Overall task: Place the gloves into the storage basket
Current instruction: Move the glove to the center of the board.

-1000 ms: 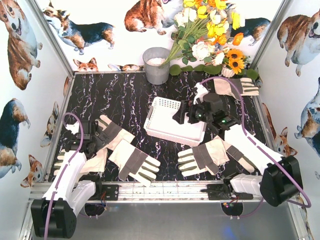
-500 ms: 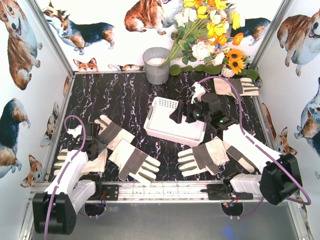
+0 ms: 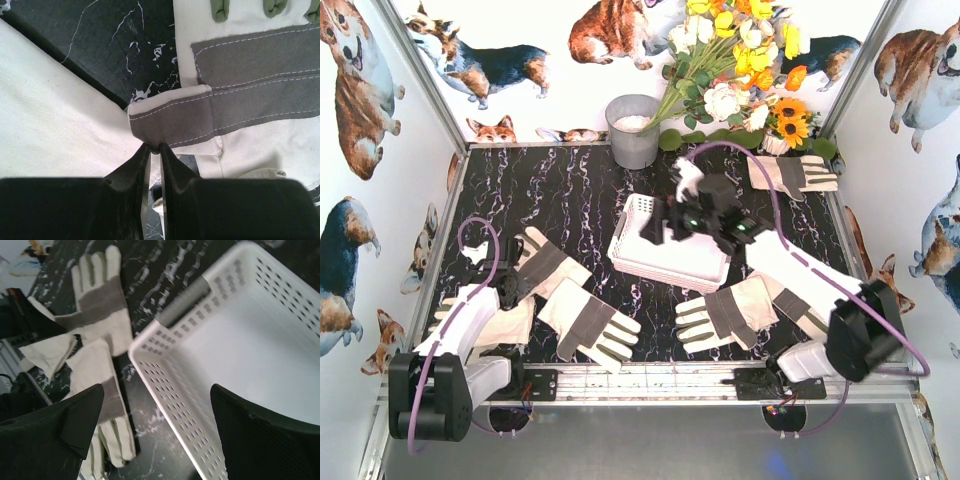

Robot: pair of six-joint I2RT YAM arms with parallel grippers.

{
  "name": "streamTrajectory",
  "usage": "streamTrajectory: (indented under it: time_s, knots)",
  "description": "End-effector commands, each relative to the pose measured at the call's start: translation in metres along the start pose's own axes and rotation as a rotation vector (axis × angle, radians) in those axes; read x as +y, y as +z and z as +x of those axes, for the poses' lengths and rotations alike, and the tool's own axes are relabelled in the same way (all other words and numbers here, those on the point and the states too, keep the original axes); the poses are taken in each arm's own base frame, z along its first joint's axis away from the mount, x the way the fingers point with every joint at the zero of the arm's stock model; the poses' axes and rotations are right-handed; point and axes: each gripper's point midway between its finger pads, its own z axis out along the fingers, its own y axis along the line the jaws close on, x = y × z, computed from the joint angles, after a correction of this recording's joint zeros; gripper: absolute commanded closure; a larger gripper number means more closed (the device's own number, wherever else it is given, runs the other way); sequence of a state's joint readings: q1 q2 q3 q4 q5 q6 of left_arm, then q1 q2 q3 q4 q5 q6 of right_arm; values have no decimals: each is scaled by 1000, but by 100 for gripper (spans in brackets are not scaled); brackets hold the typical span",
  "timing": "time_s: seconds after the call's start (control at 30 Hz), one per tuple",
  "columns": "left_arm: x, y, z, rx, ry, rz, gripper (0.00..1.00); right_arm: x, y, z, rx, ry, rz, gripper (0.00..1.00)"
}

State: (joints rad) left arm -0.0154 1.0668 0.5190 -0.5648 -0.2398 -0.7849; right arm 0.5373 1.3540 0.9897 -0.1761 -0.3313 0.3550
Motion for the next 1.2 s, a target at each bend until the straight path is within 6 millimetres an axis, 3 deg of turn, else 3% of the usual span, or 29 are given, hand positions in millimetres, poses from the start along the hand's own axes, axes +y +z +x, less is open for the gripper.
streamTrajectory:
  time_s: [0.0,0.2,0.47,0.63,0.83,1.17]
  knots:
    - [-9,-7,-15,-40,8,34,95,47,19,-41,-35,-152,-81,11]
    - [-13,-13,-26,-65,47,42,99,89,81,-33,89,-188,-149,17]
    - [-22,-10,-50,-135,71,41,99,126,163,1,233,-158,-198,33]
    - [-25,-1,-60,-146,90,23,97,120,212,27,298,-84,-191,43]
    - [-33,10,-65,-140,85,60,74,103,257,44,316,-33,-141,48]
    - [-38,32,-61,-86,49,94,76,83,295,46,269,-16,-65,49]
